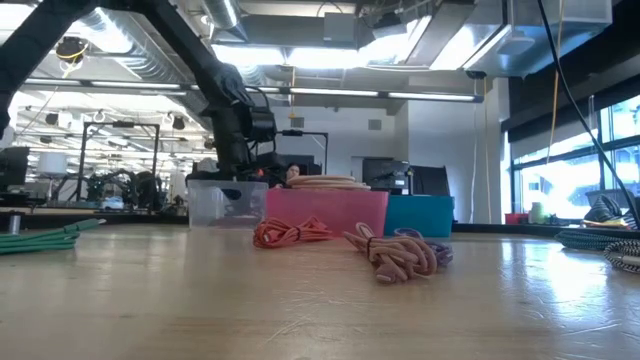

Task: Pick & Place USB Port
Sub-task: Put the purple charger cable into the transparent bin, then put the green charger cable into the blue bin

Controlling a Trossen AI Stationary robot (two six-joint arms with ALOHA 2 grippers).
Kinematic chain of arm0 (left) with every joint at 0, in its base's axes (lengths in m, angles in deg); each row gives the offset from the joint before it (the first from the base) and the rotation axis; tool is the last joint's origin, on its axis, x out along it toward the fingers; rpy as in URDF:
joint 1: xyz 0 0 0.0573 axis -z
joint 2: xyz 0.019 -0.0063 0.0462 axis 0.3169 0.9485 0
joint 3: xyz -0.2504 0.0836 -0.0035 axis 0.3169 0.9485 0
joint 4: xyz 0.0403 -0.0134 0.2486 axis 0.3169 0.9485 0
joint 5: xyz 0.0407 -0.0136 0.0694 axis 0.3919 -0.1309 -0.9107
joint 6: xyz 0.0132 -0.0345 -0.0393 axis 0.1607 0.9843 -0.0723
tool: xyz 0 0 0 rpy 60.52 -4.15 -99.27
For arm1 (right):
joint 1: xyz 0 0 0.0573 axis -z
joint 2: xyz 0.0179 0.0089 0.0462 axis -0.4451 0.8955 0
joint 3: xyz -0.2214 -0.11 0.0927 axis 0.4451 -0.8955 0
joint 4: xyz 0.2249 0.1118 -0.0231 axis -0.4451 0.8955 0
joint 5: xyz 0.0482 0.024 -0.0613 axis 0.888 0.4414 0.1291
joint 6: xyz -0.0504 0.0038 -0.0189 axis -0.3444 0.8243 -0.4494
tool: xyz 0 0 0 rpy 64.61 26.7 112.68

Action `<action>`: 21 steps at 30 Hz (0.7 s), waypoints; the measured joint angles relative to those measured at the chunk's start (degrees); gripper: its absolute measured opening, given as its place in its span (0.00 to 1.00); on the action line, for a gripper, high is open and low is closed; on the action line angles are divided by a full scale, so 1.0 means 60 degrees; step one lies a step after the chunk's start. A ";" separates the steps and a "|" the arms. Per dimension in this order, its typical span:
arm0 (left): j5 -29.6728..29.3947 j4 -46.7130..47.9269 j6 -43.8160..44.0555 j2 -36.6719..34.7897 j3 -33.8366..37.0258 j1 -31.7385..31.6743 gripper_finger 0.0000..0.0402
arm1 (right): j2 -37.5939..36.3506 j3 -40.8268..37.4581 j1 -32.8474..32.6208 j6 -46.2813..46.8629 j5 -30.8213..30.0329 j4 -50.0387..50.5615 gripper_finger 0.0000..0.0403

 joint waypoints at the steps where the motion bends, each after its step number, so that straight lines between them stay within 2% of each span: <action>1: 0.0004 0.0006 -0.0040 0.0003 0.0000 0.0000 0.09 | 0.0000 0.0000 -0.0001 0.0000 0.0000 0.0000 0.41; 12: 0.0229 0.0324 -0.0692 -0.0225 0.0051 0.0102 0.28 | 0.0000 0.0000 0.0002 0.0000 0.0000 0.0000 0.41; 17: 0.0226 0.0303 -0.0694 -0.1193 0.0062 0.0109 0.33 | 0.0000 0.0000 -0.0001 -0.0004 0.0000 0.0000 0.41; 21: 0.0138 0.0546 -0.0780 -0.2500 0.0045 0.0346 0.34 | 0.0000 0.0000 -0.0002 -0.0004 0.0000 0.0000 0.41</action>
